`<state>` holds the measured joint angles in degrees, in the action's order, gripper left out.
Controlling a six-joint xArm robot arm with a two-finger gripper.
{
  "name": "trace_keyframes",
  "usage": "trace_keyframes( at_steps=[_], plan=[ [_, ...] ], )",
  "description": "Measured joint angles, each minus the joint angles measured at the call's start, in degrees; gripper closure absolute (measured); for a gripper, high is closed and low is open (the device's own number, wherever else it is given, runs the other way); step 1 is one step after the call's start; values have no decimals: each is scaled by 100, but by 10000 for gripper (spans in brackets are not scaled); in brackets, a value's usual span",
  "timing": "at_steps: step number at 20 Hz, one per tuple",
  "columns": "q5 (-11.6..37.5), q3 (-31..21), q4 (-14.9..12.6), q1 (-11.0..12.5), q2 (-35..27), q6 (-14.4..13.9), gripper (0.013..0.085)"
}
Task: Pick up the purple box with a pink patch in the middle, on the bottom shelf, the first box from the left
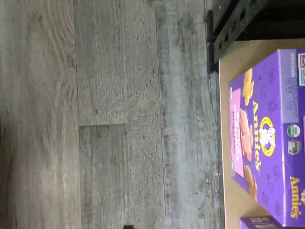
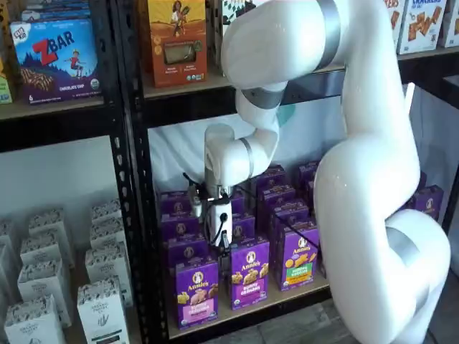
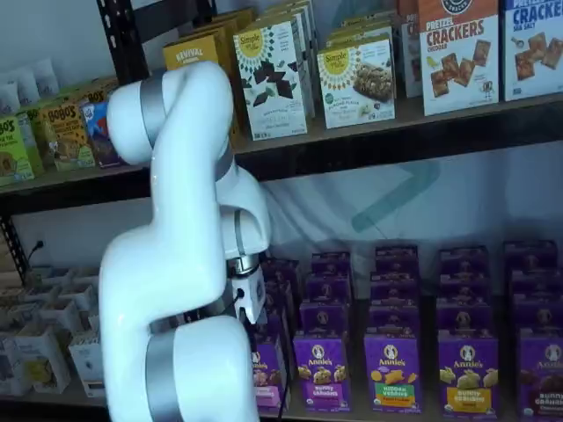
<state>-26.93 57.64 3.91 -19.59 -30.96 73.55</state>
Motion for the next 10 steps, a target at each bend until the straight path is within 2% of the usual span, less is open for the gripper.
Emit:
trace_keyframes(
  at_steps=[10],
  plan=[
    [467, 224, 253, -75, -401, 166, 130]
  ],
)
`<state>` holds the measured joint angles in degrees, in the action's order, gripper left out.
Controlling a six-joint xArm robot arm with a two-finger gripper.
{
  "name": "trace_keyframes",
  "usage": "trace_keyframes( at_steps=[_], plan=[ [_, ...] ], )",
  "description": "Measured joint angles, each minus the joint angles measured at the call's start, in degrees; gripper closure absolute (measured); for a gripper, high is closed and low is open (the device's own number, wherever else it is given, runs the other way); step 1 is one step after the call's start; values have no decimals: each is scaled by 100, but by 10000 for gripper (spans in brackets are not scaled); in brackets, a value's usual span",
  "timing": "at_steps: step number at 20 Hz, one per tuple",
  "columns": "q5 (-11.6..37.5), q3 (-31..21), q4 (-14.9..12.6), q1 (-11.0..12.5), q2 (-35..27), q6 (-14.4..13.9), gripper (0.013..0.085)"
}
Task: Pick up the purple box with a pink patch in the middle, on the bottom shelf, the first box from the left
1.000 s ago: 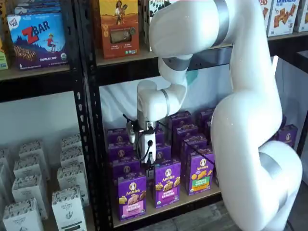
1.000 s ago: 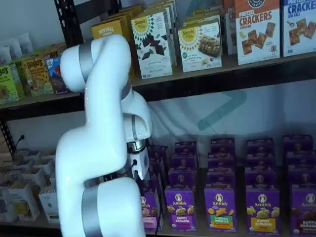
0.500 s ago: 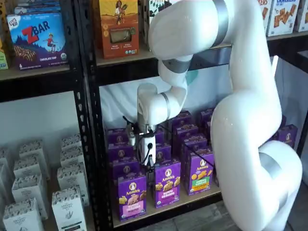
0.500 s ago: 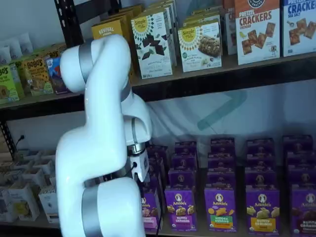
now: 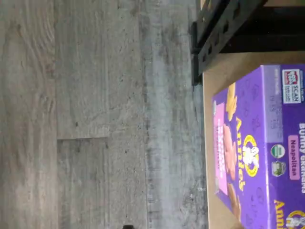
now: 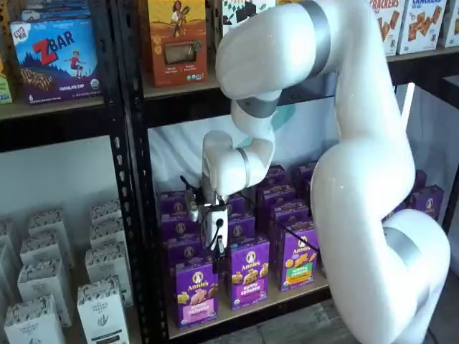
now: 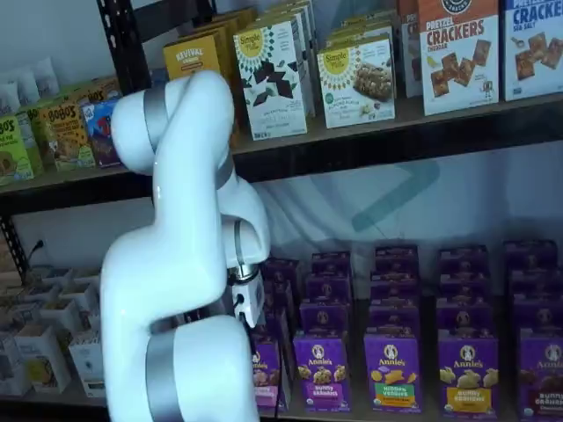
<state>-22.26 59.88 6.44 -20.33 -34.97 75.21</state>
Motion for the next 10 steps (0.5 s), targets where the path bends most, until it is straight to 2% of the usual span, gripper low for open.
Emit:
trace_keyframes(
  at_steps=[10],
  plan=[
    [66, 504, 65, 5, -511, 66, 130]
  ],
)
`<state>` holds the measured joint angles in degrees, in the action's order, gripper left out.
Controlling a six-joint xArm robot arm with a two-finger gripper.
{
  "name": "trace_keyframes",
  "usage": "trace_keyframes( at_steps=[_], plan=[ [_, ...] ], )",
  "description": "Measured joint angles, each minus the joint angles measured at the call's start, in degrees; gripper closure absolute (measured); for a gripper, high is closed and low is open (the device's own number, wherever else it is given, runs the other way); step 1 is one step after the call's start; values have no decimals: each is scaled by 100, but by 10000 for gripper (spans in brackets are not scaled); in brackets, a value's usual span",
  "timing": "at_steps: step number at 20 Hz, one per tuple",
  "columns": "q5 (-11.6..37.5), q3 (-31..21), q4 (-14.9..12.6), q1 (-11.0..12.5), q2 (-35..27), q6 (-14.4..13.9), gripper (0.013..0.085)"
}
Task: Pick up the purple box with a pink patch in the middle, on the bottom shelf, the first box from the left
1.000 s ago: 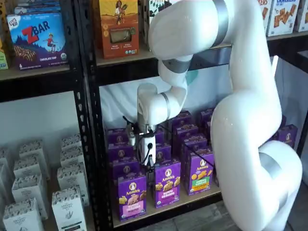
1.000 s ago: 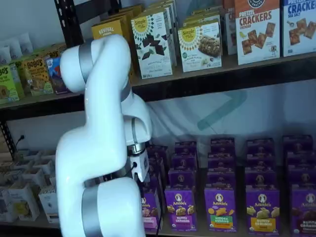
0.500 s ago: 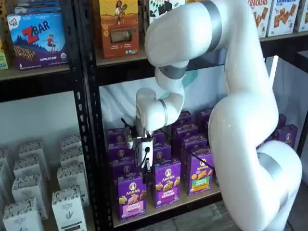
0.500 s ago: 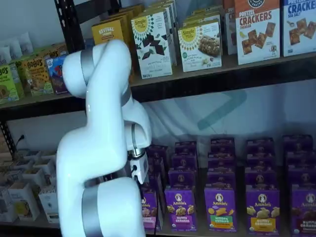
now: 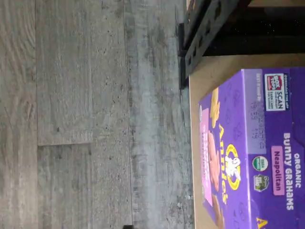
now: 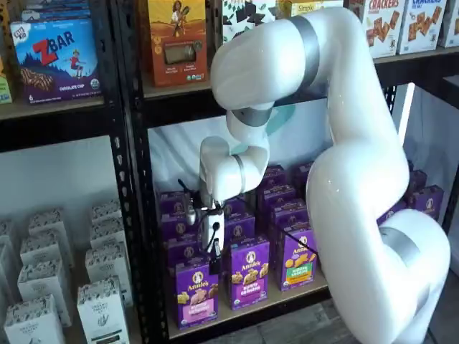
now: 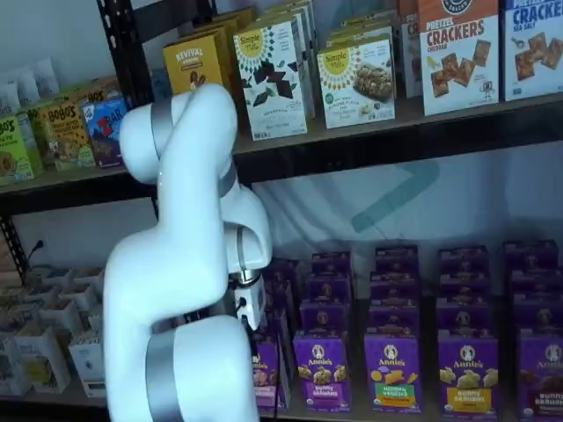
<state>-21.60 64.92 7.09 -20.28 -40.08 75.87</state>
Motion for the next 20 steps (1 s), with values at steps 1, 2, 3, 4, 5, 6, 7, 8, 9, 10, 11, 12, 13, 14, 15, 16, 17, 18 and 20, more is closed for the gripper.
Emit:
trace_keyframes(
  at_steps=[1, 2, 3, 4, 5, 6, 7, 8, 9, 10, 11, 12, 13, 14, 15, 16, 17, 18, 20],
  plan=[
    [16, 39, 11, 4, -45, 14, 130],
    [36, 75, 24, 8, -87, 31, 130],
    [60, 113, 48, 13, -130, 57, 130],
    [88, 154, 75, 18, -176, 88, 130],
    [112, 196, 96, 24, -221, 114, 130],
    [131, 239, 113, 32, -264, 137, 130],
    [147, 284, 124, 41, -308, 155, 130],
    [148, 329, 128, 50, -347, 168, 130],
    [141, 374, 136, 57, -385, 182, 130],
    [125, 423, 136, 65, -427, 187, 130],
    [104, 476, 128, 71, -469, 186, 130],
    [86, 514, 122, 74, -500, 185, 130],
    [63, 581, 117, 78, -554, 183, 130],
    [49, 650, 111, 80, -616, 180, 130],
    [41, 710, 109, 81, -669, 178, 130],
    [34, 767, 111, 82, -720, 181, 130],
    [28, 831, 115, 84, -777, 186, 130],
    [21, 897, 115, 87, -833, 187, 130],
    [4, 1019, 98, 91, -934, 176, 130]
  ],
)
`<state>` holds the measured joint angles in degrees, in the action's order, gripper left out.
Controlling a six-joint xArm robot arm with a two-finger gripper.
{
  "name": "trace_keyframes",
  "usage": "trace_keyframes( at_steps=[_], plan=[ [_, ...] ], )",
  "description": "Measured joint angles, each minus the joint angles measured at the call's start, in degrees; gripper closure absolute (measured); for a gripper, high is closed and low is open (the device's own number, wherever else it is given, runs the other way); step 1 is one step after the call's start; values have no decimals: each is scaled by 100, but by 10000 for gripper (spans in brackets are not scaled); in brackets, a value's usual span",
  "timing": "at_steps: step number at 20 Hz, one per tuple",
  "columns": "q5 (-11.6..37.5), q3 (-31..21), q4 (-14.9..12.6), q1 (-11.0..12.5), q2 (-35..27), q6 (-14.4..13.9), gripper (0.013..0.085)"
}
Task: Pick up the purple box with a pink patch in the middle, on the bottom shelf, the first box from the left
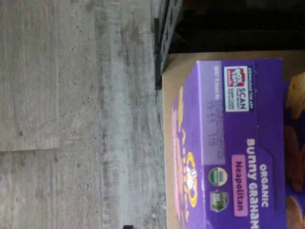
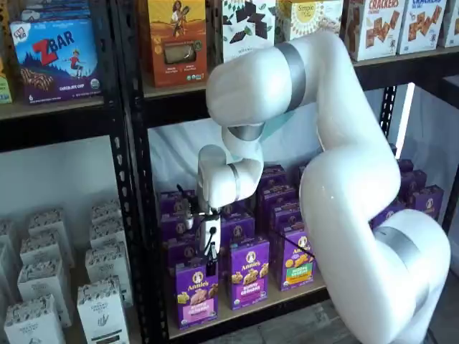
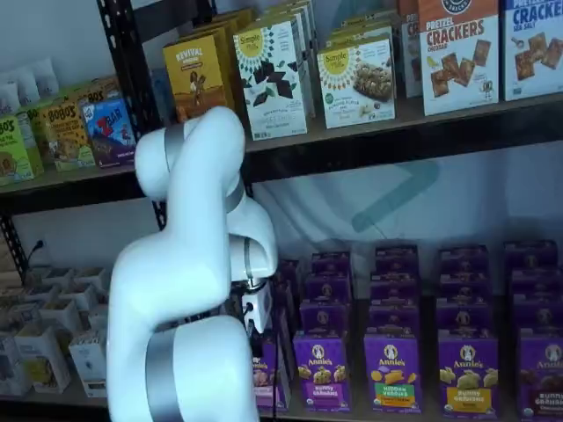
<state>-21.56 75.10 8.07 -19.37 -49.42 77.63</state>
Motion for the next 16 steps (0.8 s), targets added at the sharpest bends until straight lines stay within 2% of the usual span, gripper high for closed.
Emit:
trace_keyframes(
  at_steps=[4, 11, 16],
  plan=[
    [-66, 277, -120, 6, -226, -107, 130],
    [-257, 610, -501, 5, -517, -454, 130],
    [-277, 705, -449, -13, -639, -423, 130]
  ],
)
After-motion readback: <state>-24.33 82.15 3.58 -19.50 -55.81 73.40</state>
